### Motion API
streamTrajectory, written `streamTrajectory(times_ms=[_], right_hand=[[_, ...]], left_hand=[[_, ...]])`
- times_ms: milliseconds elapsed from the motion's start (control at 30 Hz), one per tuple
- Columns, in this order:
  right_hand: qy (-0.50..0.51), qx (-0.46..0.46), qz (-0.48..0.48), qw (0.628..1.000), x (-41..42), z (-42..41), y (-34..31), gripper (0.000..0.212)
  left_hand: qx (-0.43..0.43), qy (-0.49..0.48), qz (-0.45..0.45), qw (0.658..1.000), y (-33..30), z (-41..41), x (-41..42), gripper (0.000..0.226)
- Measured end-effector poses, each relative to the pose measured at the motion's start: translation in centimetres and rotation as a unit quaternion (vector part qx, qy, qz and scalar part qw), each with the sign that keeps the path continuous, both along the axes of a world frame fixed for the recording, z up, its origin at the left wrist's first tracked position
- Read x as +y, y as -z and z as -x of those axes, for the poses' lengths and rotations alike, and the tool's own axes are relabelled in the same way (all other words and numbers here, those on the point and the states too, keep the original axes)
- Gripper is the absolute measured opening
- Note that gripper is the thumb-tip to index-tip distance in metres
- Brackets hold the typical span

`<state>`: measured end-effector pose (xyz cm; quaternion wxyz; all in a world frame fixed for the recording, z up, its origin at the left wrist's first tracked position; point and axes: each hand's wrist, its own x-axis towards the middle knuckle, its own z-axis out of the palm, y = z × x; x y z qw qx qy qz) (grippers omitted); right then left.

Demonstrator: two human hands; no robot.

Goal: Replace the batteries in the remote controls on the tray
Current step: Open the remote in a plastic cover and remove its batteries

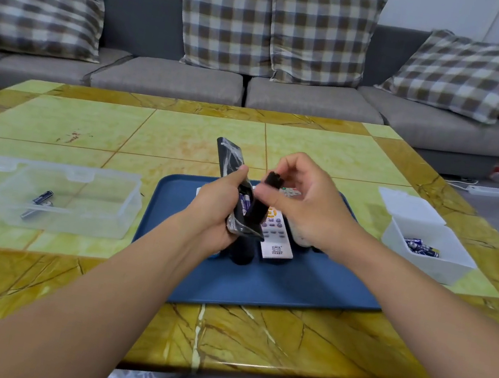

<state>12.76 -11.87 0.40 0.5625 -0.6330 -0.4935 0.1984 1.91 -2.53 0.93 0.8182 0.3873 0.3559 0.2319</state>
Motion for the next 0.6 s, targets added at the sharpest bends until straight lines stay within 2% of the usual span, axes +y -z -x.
streamTrajectory(times_ms=[67,133,233,367,400,433,467,500,533,567,600], right_hand=[[0.058,0.153,-0.044,0.986,0.2,-1.0,-0.3,0.020],[0.137,0.287,-0.043,0.947,0.1,-2.7,-0.3,0.015],[0.216,0.308,0.053,0.925,-0.3,-5.5,0.8,0.009],[0.184,0.285,0.128,0.932,-0.8,-6.0,2.2,0.010],[0.172,0.256,0.145,0.940,-0.8,-5.7,2.3,0.010],[0.177,0.182,0.166,0.953,-0.8,-5.6,2.4,0.011],[0.203,0.045,0.187,0.960,-0.7,-5.6,2.4,0.014],[0.240,-0.111,0.182,0.947,-0.7,-5.4,2.2,0.015],[0.267,-0.230,0.133,0.926,-0.7,-5.0,1.7,0.016],[0.272,-0.285,0.058,0.917,-0.7,-4.2,1.0,0.018],[0.255,-0.291,-0.017,0.922,-0.7,-3.2,0.1,0.019]], left_hand=[[-0.003,-0.012,0.012,1.000,-0.2,0.2,0.4,0.031],[-0.008,-0.010,0.025,1.000,-0.2,0.5,0.7,0.031],[-0.013,0.010,0.020,1.000,-0.4,1.0,0.9,0.032],[-0.018,0.037,-0.001,0.999,-0.7,1.4,0.8,0.036],[-0.018,0.044,-0.007,0.999,-0.6,1.3,0.8,0.042],[-0.020,0.053,-0.012,0.998,-0.6,1.3,0.9,0.048],[-0.025,0.063,-0.019,0.998,-0.6,1.3,0.8,0.052],[-0.031,0.070,-0.028,0.997,-0.5,1.3,0.8,0.054],[-0.038,0.071,-0.036,0.996,-0.5,1.2,0.8,0.055],[-0.043,0.068,-0.045,0.996,-0.5,1.1,0.7,0.055],[-0.048,0.062,-0.053,0.996,-0.4,0.9,0.7,0.056]])
